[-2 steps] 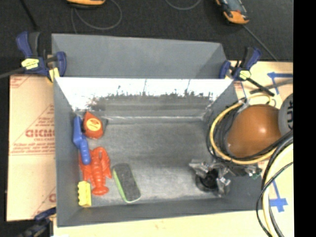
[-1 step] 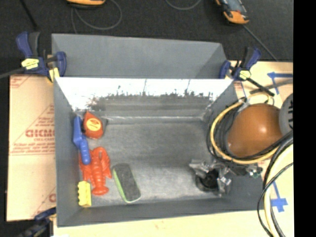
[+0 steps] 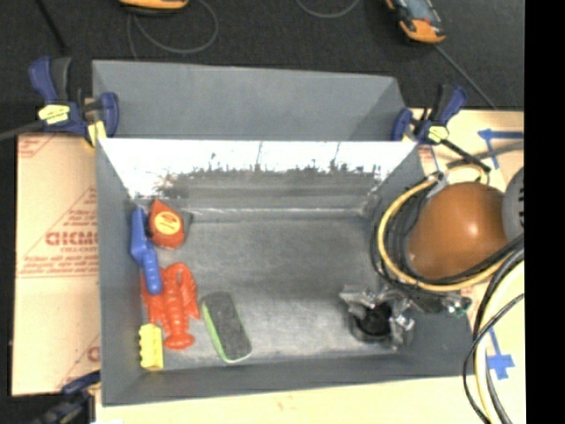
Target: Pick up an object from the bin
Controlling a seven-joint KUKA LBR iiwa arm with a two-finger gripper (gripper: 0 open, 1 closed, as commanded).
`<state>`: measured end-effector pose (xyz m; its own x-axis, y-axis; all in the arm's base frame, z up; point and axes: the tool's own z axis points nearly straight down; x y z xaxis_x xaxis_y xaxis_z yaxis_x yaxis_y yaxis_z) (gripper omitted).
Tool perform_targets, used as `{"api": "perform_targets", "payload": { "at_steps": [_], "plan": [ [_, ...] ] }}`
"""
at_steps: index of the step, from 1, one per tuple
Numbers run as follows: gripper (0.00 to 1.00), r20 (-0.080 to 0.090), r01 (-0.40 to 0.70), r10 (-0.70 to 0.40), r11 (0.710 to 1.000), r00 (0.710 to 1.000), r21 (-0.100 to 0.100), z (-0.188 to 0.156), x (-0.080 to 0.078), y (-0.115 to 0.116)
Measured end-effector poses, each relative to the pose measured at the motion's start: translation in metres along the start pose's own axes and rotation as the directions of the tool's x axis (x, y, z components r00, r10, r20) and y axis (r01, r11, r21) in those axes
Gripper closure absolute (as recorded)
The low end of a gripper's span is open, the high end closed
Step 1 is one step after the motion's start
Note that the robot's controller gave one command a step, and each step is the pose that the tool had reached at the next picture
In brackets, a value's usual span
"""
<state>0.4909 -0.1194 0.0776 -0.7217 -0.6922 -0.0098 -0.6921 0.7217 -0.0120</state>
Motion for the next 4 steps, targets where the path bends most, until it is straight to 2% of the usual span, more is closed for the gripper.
{"api": "perform_targets", "payload": {
  "at_steps": [4],
  "plan": [
    [1.0,-0.011,-0.011,0.011,1.0,1.0,-0.015,-0.03,0.001,0.002]
  ]
}}
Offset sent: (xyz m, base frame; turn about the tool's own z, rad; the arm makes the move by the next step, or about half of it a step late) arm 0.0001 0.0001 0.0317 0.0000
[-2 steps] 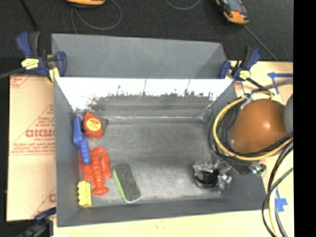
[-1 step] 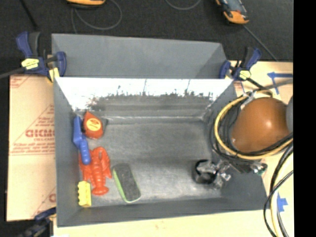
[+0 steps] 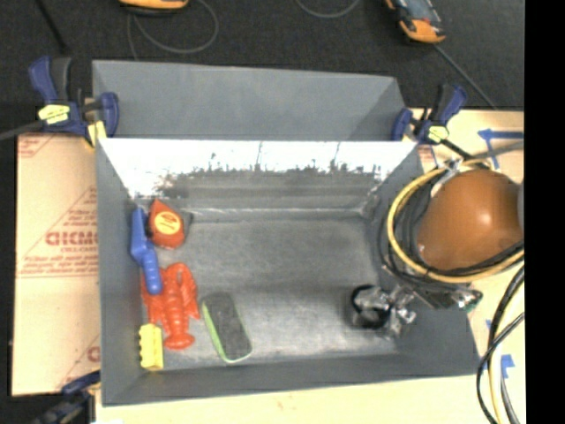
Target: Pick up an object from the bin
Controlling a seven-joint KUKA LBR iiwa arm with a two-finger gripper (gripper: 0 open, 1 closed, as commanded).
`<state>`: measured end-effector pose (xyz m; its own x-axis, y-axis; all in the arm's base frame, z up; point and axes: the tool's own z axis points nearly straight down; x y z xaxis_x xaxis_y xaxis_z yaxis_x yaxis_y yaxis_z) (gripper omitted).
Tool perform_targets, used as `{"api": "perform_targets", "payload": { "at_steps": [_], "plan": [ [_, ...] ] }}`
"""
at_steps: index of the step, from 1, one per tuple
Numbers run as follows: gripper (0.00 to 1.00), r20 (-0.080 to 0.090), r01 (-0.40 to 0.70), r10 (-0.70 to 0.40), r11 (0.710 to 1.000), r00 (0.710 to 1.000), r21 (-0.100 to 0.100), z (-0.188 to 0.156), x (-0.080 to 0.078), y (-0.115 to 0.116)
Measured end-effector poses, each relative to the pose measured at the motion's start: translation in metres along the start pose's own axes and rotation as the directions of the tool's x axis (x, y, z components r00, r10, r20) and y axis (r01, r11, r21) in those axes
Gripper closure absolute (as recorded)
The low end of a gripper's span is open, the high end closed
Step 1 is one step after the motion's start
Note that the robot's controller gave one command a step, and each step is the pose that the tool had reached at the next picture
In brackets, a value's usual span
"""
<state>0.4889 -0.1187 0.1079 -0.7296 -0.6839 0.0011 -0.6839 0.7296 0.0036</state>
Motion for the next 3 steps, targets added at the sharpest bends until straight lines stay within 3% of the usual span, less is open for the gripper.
{"api": "perform_targets", "payload": {
  "at_steps": [3],
  "plan": [
    [1.0,0.004,-0.003,0.003,1.0,1.0,0.008,-0.055,-0.001,-0.002]
  ]
}}
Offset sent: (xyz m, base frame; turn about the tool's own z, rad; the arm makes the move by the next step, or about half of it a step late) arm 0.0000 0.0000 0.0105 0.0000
